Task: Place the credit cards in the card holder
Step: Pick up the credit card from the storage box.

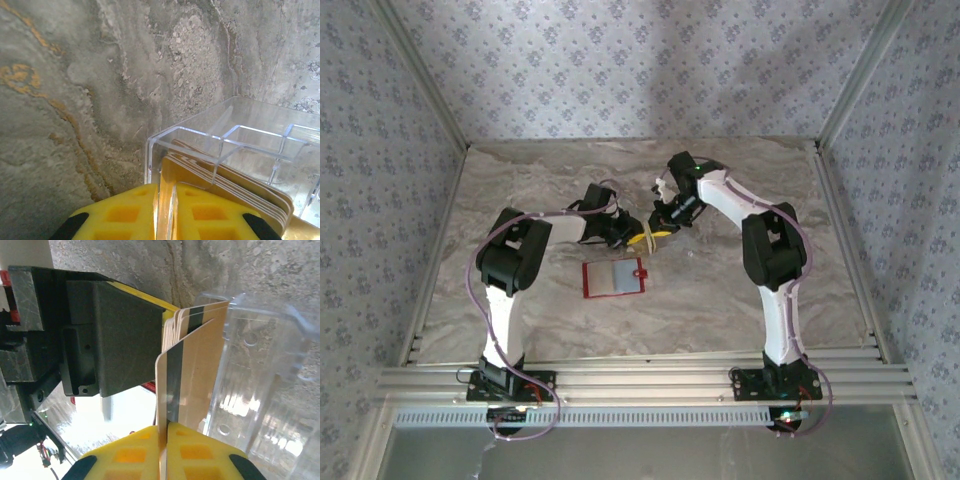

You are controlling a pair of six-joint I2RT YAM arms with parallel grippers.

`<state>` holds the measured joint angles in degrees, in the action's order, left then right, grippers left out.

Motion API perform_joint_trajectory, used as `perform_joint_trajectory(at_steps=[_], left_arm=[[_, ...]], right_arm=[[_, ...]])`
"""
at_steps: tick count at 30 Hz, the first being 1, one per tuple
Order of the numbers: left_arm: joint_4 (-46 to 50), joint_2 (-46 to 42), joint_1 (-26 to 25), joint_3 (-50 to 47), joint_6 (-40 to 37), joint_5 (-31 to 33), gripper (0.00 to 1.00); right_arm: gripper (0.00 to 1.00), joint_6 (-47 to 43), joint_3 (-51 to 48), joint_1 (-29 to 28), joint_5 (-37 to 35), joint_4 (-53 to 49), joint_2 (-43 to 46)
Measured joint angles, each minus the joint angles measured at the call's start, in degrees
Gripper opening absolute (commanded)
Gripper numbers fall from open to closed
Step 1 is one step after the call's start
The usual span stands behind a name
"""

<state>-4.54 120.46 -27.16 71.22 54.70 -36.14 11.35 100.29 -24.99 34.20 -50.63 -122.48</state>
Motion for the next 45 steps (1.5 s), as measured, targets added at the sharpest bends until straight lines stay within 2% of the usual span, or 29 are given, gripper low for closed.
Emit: perform_joint_trajectory(at_steps=[13,23,33,41,45], left_arm=[[0.1,0.0,0.0,0.0,-0.9,0.0,0.17],[4.7,-3.8,0.2,-0.1,-3.8,0.2,0.27],[9.8,-17.2,2.1,-3.9,-8.3,2.8,0.41],[20.7,-32.9,3.9,-14.0,-15.0,13.4,0.59],[25.4,-38.5,3.9,-18.5,-18.0,18.6,0.63]], right_arm=[[0.04,1.1,-0.2,-0.3,-8.6,-1.6,3.6],[0.0,1.7,-0.6,-1.2,-14.5,-1.8,7.1],[0.0,3.1,-4.4,-1.2,-18.8,-0.2,12.8],[0.0,5.1,-14.0,-1.9,-22.8,8.1,25.0],[0.0,6.6,-20.9,-4.9,-19.6,14.9,29.9]])
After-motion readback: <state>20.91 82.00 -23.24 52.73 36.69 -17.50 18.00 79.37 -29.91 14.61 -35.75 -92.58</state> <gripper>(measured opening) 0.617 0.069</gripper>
